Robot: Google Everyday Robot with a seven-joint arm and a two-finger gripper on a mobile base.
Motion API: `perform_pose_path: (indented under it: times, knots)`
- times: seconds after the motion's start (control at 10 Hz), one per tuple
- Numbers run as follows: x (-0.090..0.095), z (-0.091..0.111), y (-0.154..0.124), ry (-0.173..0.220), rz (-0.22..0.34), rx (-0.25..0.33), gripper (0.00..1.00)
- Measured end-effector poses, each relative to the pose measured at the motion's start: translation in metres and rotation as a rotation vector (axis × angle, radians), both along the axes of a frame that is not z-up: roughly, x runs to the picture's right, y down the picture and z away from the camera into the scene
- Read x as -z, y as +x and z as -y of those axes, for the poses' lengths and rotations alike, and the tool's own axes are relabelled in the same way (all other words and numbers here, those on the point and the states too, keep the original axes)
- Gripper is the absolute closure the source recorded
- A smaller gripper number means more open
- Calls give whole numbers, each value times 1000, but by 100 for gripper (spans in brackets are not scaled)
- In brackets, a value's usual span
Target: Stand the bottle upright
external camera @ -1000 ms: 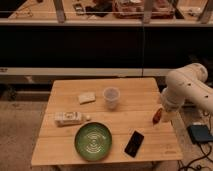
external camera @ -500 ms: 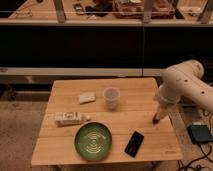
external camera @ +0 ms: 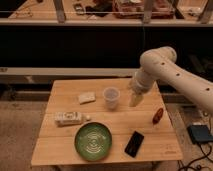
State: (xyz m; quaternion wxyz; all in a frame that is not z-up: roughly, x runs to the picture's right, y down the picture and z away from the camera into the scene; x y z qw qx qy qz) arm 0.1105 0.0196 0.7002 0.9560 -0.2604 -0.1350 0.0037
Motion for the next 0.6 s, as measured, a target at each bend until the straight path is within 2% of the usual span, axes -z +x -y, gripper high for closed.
perform_pose_path:
  times: [0.1,0.3,0.6]
  knots:
    - [0,10,-23,7,40,-12,35]
    - [-5,12,-48,-8,86,-39,35]
    - [-4,12,-48,-8,86,-43,35]
